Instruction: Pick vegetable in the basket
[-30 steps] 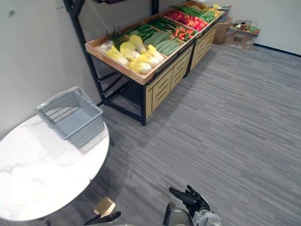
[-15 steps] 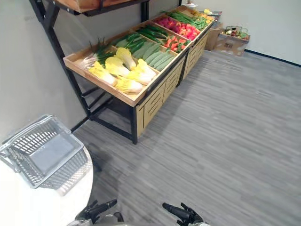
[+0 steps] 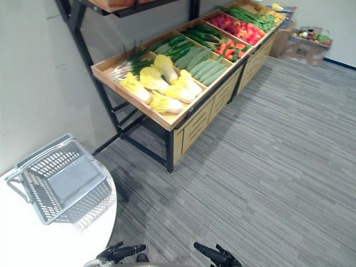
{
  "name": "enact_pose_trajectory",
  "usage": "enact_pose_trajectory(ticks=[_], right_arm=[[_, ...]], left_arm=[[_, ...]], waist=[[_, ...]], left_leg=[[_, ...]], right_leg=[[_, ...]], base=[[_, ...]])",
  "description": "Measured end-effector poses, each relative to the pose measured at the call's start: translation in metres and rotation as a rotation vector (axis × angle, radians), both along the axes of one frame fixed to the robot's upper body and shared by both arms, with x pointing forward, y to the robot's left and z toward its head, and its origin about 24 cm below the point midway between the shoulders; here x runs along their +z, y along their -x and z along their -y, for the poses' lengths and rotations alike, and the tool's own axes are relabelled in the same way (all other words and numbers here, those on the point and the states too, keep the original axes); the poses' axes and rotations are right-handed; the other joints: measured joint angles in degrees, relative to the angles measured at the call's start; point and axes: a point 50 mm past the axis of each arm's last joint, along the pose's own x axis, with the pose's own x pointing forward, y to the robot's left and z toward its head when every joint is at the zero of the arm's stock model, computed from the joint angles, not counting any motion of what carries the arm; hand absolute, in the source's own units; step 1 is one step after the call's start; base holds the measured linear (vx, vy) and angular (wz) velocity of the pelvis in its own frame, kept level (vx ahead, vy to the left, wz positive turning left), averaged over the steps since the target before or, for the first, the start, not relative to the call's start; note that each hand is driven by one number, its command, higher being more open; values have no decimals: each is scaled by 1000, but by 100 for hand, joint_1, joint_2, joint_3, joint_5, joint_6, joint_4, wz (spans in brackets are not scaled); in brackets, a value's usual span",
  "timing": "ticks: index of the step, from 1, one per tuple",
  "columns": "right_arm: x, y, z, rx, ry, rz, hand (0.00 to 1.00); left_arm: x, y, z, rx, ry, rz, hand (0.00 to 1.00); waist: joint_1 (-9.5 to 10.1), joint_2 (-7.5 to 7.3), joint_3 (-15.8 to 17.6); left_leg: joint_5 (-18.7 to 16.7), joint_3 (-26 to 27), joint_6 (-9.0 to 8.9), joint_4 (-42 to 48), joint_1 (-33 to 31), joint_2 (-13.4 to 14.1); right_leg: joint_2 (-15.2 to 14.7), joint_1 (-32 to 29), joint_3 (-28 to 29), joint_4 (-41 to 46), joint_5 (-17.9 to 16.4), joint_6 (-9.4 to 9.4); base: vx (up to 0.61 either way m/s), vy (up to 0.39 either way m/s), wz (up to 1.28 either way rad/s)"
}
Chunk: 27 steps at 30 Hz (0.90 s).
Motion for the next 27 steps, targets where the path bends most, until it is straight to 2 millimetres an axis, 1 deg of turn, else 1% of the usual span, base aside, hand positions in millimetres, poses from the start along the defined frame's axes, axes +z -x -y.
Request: enact_pose_trajectory(ticks=[2,3,4,5,6,7,8,9,11,12,13,14,15,16,17,18,20,21,23,24,25,26,27], right_arm=[[1,-1,2,3,4,8,100],[1,-2,6,2,16,15,100],[2,-1,8,-5,22,17,100],[1,0,8,-21,22,17,100],[2,-1,10,-36,22,27,100],[4,-6,8,-27,23,51,100],[4,-9,8,-24,24,64,100],[6,-12,10,-21,23,80,100],[6,-12,12,-21,24,82,100],[6,-12,12,-22,26,80,100],[6,-11,11,-24,26,77,100],[4,-8,3,-30,12,67,100],[1,-2,-8,-42,-18,47,100],[1,-1,-4,-36,-10,43,100],[1,1,2,-37,11,39,100],[2,-2,7,-29,24,41,100],[2,-3,9,-6,35,41,100],[3,-5,8,15,37,40,100],[2,-6,5,35,34,36,100],[1,-8,2,50,30,32,100],[1,-8,-1,53,24,29,100],[0,-8,-4,51,19,29,100],[0,-9,-9,45,13,29,100]], left_arm=[[0,0,0,0,-3,6,100],[0,0,1,4,0,9,100],[0,0,1,1,1,10,100],[0,-1,3,-8,1,10,100],[0,-2,2,-23,-9,8,100],[0,0,2,-16,-12,0,100],[0,0,2,-8,-11,-5,100],[0,1,1,1,-12,-8,100],[-1,4,-1,12,-14,-16,100],[-1,9,-4,42,-12,-21,100],[-1,11,-5,52,-14,-24,100],[-1,14,-11,79,-20,-26,100],[0,16,-18,110,-32,-22,100],[-1,17,-15,129,-21,-22,100],[-2,18,-9,132,-6,-23,100],[-3,18,-4,136,7,-21,100],[-4,18,2,134,23,-23,100],[-4,17,5,129,30,-14,100],[-3,13,6,107,38,7,100],[-2,12,4,93,33,14,100],[-2,11,3,79,25,15,100],[-1,10,0,46,12,16,100],[0,9,-1,13,2,17,100]], waist=[[0,-20,2],[0,-3,26],[-7,8,32],[-15,-25,39],[-65,72,85],[-72,156,131],[-75,187,147],[-73,238,173],[-76,285,159],[-73,286,152],[-72,264,138],[-49,107,66],[8,-203,-25],[12,-151,-53],[28,-44,-91],[128,86,-108],[135,171,-161],[132,182,-173],[137,158,-181],[135,93,-205],[134,48,-224],[120,-28,-257],[80,-99,-304]], left_leg=[[1,-215,30,-1,-55,-41],[-96,-501,201,1,-53,-83],[-198,-662,284,2,-43,-102],[-231,-981,338,4,-23,-149],[-255,-1415,419,32,-51,-111],[-264,-1784,409,32,-51,-66],[-264,-1970,409,32,-51,-61],[-271,-2415,405,31,-24,-62],[-292,-2782,381,31,14,-35],[-334,-2992,351,31,34,-5],[-367,-3035,314,22,44,-3],[-420,-2931,269,8,34,-61],[-410,-2742,14,40,85,-210],[-410,-2656,-48,72,105,-141],[-425,-2442,-134,119,79,-11],[-437,-2453,-207,56,138,103],[-467,-2602,-288,37,132,211],[-467,-2706,-314,38,121,239],[-445,-2720,-344,38,94,270],[-394,-2689,-365,40,40,274],[-339,-2654,-350,40,2,264],[-228,-2545,-292,41,-79,241],[-107,-2316,-234,41,-176,227]], right_leg=[[-90,-86,-231,397,0,25],[-231,-260,-330,1131,-1,39],[-296,-375,-305,1526,4,36],[-410,-634,-127,2248,98,-113],[-337,-985,377,2734,-408,-181],[-132,-1165,766,2558,-759,-140],[-67,-1244,940,2415,-811,-96],[63,-1423,1504,2003,-824,-38],[176,-1571,2048,1579,-760,69],[258,-1592,2458,1137,-638,174],[267,-1589,2648,862,-535,190],[191,-1563,2937,278,-169,188],[-72,-1546,2898,122,342,402],[-34,-1508,2788,123,306,333],[37,-1415,2654,20,282,287],[136,-1295,2590,-89,267,257],[226,-1126,2395,-246,266,215],[249,-997,2244,-329,245,182],[302,-869,2013,-375,234,169],[301,-825,1877,-381,220,146],[288,-809,1807,-380,210,131],[259,-798,1698,-374,205,120],[233,-790,1638,-328,206,119]], base=[[26,76,88],[31,97,113],[28,87,132],[36,4,149],[60,-52,187],[67,-83,172],[61,-130,178],[34,-119,156],[5,-141,136],[-24,-138,99],[-7,-182,114],[73,-255,111],[115,-265,104],[189,-246,81],[210,-182,39],[215,-169,30],[176,-144,40],[150,-118,56],[109,-75,62],[92,-56,65],[65,-29,69],[59,-5,86],[50,29,118]])
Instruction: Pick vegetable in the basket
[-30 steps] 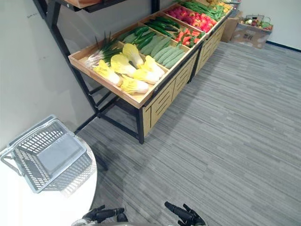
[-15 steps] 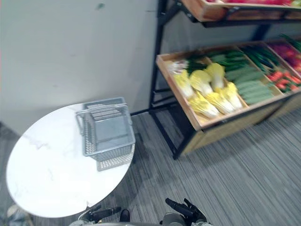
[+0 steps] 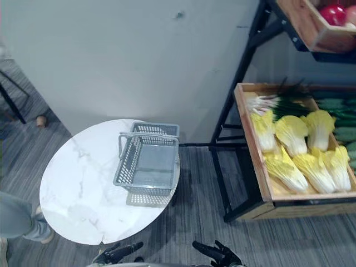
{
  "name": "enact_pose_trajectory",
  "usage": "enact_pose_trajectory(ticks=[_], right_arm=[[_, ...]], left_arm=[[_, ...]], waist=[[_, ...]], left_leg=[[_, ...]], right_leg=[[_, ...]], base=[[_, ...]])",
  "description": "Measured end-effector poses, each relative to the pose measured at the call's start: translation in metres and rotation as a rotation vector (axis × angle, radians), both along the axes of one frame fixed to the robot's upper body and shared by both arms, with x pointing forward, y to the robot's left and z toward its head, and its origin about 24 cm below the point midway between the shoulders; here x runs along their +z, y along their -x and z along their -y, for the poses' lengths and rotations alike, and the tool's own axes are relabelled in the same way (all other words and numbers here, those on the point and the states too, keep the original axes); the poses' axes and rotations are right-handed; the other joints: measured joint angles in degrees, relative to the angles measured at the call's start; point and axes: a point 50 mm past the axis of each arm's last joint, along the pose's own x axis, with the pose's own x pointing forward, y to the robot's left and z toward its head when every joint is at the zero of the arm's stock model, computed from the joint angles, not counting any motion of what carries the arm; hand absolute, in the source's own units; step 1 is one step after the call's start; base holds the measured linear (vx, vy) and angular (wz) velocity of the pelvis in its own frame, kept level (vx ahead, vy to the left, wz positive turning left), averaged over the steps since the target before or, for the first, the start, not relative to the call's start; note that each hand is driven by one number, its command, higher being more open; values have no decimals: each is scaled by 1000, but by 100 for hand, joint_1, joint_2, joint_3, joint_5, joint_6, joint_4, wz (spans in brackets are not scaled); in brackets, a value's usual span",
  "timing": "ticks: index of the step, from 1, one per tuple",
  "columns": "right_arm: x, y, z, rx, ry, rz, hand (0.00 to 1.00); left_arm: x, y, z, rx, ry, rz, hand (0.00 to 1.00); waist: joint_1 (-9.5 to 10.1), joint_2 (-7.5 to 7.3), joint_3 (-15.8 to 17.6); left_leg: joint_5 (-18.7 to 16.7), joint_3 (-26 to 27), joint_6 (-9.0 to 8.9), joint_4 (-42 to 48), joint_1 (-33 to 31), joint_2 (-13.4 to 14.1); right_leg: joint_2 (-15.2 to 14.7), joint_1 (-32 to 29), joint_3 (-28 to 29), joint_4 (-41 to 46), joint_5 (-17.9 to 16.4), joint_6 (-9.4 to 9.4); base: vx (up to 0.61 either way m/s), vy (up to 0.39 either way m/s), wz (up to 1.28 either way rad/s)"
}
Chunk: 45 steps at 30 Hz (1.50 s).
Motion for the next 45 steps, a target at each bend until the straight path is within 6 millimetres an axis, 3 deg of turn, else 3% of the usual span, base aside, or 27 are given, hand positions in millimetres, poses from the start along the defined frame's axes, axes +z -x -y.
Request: enact_pose_trajectory(ticks=[3,7,9,13,16,20,21,22,24,26,28,30,34,38,45], right_arm=[[0,-1,-2,-8,16,1,100],[2,-6,-1,-34,42,38,100],[3,-12,-3,-67,40,66,100],[6,-15,2,-83,81,102,100],[16,-36,5,-101,127,192,100],[58,-97,17,-107,282,452,100],[84,-127,21,-94,360,580,100],[97,-139,22,-92,385,639,100],[150,-180,16,-77,449,869,100],[181,-200,7,-54,464,994,100],[217,-218,-15,45,495,1140,100],[232,-223,-31,143,530,1209,100],[229,-226,-49,333,594,1196,100],[215,-225,-47,490,709,1127,100],[216,-229,-50,641,833,1123,100]], left_arm=[[1,-3,0,-71,-13,-3,100],[0,-6,5,-127,-12,-21,100],[0,-9,3,-129,-18,-25,100],[-2,-4,4,-105,-19,-53,100],[-1,-4,0,-94,-18,-68,100],[0,-6,-4,-85,-27,-61,100],[0,-6,-4,-86,-26,-59,100],[1,-7,-4,-86,-27,-58,100],[1,-7,-5,-86,-29,-56,100],[1,-8,-4,-89,-29,-52,100],[1,-8,-4,-91,-26,-50,100],[1,-8,-2,-93,-23,-45,100],[2,-12,3,-105,-1,-25,100],[1,-8,6,-95,10,-31,100],[1,-9,6,-128,9,-24,100]], waist=[[-57,-17,-57],[-76,103,-36],[-73,101,4],[-162,170,6],[-155,140,22],[-156,42,76],[-156,48,80],[-156,50,83],[-158,60,99],[-143,74,109],[-137,103,127],[-132,96,122],[-91,175,171],[-73,306,144],[-67,331,146]], left_leg=[[141,453,110,-6,-154,-12],[247,770,168,-57,-273,-22],[245,908,149,-58,-321,-56],[252,1081,159,-57,-289,-20],[249,1208,173,-57,-312,-62],[187,1330,325,-57,-346,-287],[144,1354,383,-57,-349,-389],[129,1360,398,-57,-349,-419],[84,1367,417,-57,-323,-448],[54,1378,393,-57,-273,-395],[17,1381,338,-56,-200,-274],[8,1381,325,-56,-187,-234],[9,1355,324,-56,-188,-207],[22,1329,309,-57,-201,-201],[84,1282,270,-59,-280,-189]], right_leg=[[28,11,92,126,-57,-98],[108,-53,450,207,-174,-191],[74,-74,604,27,-345,-171],[72,-74,623,-9,-349,-57],[24,-77,737,-104,-320,69],[-189,-80,901,-179,-206,226],[-288,-82,931,-177,-182,248],[-316,-83,962,-175,-161,277],[-333,-85,1065,-132,-56,351],[-265,-89,1151,-59,39,292],[-115,-119,1218,91,203,183],[-65,-172,1218,209,219,157],[-58,-178,1197,244,219,157],[-62,-180,1145,242,219,157],[-100,-181,947,135,110,110]], base=[[30,61,92],[-92,12,26],[-145,-20,-21],[-156,-6,-8],[-19,52,-13],[72,117,-8],[99,151,0],[117,167,2],[77,95,2],[75,62,-3],[51,38,-5],[15,15,-2],[-1,8,2],[0,0,0],[-16,-5,1]])
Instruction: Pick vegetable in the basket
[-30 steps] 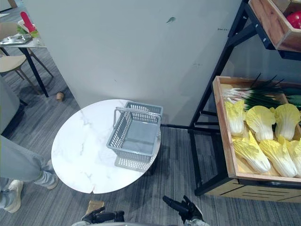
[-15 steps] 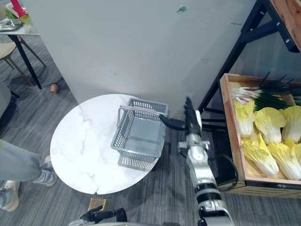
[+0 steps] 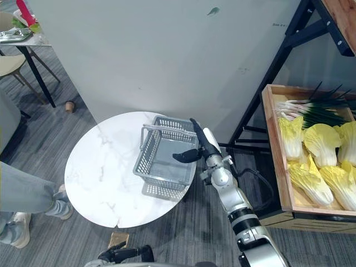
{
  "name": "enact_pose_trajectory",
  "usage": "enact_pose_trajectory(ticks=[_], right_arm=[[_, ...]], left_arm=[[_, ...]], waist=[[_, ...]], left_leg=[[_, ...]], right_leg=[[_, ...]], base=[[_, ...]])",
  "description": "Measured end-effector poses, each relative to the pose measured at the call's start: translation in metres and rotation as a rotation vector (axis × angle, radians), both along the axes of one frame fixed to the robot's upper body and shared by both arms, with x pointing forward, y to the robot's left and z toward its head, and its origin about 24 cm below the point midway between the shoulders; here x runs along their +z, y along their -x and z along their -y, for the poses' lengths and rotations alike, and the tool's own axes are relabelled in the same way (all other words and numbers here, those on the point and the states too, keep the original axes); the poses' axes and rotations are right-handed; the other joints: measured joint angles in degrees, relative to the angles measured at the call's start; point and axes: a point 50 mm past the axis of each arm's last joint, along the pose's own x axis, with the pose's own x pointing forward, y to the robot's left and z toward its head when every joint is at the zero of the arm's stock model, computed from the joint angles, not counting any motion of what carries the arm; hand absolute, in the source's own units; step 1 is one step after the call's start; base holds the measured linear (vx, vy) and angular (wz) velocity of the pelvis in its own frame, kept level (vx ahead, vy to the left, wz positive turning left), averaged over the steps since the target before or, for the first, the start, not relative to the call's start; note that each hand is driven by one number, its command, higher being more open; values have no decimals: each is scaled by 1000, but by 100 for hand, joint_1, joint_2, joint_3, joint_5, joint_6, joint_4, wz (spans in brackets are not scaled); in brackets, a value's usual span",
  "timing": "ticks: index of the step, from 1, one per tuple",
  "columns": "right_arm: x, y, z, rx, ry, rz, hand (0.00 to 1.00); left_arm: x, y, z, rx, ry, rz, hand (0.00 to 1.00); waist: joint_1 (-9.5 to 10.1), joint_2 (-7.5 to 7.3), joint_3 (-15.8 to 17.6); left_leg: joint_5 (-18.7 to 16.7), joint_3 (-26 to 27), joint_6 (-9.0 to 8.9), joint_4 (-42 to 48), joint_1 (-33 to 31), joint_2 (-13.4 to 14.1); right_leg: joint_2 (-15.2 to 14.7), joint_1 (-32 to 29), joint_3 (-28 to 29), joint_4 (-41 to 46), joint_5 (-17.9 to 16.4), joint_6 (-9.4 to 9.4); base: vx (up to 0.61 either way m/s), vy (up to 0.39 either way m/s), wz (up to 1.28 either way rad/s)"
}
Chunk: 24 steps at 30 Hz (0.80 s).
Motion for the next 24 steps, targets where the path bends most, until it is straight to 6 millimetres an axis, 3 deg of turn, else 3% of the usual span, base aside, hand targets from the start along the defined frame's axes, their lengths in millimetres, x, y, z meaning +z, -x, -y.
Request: enact_pose_trajectory(ticks=[4,10,16,24], right_arm=[[-2,-5,-6,16,65,-14,100],[-10,-6,6,-69,93,-57,100],[2,-20,-4,-73,124,-35,100],[13,-27,-18,-93,106,-12,100]], left_arm=[[0,-1,1,27,14,9,100],[2,-5,2,1,24,36,100],[3,-7,2,-5,23,48,100],[4,-6,3,-6,27,53,100]], waist=[[40,-20,-19],[158,-34,-15],[200,-52,-6],[203,-12,6]], left_leg=[[80,20,15,-1,-103,-154],[118,-83,58,0,-166,-167],[133,-109,78,1,-177,-248],[90,-144,6,-1,-110,-77]], right_leg=[[-174,14,-149,-177,-314,32],[-188,95,-352,-285,-309,45],[-247,109,-422,-245,-234,157],[-102,96,-429,-102,-130,53]], base=[[-44,-18,3],[-19,-3,15],[37,28,9],[-34,-5,-2]])
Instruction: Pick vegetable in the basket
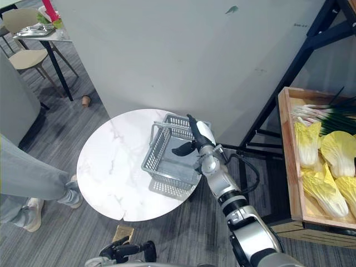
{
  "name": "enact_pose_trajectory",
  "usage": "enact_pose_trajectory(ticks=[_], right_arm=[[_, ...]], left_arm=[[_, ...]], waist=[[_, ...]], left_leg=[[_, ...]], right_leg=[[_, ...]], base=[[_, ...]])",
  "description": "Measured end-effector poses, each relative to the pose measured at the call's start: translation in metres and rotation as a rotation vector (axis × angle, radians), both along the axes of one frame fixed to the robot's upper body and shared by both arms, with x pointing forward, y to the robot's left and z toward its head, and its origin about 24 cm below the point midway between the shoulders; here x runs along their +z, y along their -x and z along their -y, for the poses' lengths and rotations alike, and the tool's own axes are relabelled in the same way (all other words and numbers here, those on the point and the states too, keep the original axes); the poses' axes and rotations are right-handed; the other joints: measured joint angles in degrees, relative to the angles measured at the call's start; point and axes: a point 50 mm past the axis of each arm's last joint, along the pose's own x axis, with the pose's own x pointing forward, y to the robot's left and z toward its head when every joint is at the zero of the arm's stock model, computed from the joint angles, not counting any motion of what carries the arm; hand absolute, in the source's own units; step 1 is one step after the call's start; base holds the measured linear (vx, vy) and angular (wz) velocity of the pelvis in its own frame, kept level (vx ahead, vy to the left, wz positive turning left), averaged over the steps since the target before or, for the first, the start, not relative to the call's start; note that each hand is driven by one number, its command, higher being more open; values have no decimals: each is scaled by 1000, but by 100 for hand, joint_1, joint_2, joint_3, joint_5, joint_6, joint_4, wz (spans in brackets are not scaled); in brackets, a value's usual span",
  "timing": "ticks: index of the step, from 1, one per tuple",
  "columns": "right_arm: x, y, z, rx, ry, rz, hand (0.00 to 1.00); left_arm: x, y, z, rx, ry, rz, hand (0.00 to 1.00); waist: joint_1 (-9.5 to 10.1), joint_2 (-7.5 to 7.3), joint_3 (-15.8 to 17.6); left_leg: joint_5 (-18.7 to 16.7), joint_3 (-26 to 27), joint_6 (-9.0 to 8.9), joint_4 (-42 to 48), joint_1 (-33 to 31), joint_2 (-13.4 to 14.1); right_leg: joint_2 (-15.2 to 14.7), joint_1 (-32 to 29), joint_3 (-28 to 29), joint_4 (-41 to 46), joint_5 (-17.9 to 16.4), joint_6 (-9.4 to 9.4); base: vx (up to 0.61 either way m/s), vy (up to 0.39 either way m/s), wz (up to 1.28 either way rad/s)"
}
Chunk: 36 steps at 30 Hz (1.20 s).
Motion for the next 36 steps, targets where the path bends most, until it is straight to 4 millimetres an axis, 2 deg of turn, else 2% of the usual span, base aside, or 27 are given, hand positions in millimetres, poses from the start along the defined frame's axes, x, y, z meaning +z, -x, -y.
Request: enact_pose_trajectory(ticks=[6,11,15,18,26,32,36], right_arm=[[-1,0,1,-15,43,-5,100],[-2,-1,3,-20,94,-26,100],[6,-9,2,1,143,-21,100],[23,-17,-3,13,147,22,100],[51,-31,-5,9,196,92,100],[86,-45,13,-46,256,157,100],[119,-52,21,-68,285,242,100]], left_arm=[[0,-1,2,0,9,0,100],[1,-2,3,-1,15,4,100],[3,-7,3,-5,16,29,100],[5,-11,3,0,21,49,100],[7,-15,7,32,50,73,100],[9,-20,9,45,74,95,100],[10,-23,10,42,77,111,100]], waist=[[-2,75,46],[16,79,54],[97,73,140],[127,96,249],[150,243,478],[272,294,547],[313,370,619]], left_leg=[[-7,48,13,0,-99,4],[38,62,13,1,-158,-59],[95,46,88,3,-222,-99],[104,35,78,3,-223,-97],[139,7,44,2,-298,-54],[349,-108,1,8,-643,121],[447,-130,-71,6,-735,279]], right_leg=[[-10,-46,-18,-143,-14,-14],[-75,-42,-91,-236,-61,8],[-110,-90,-118,-223,-63,17],[-107,-91,-125,-212,-62,18],[-65,-160,-145,-205,-61,15],[126,-471,-113,-233,94,-209],[292,-552,-107,-245,156,-299]], base=[[-64,-5,-4],[-5,9,3],[19,15,5],[5,4,1],[-22,-5,-1],[-51,-29,5],[-82,-52,-2]])
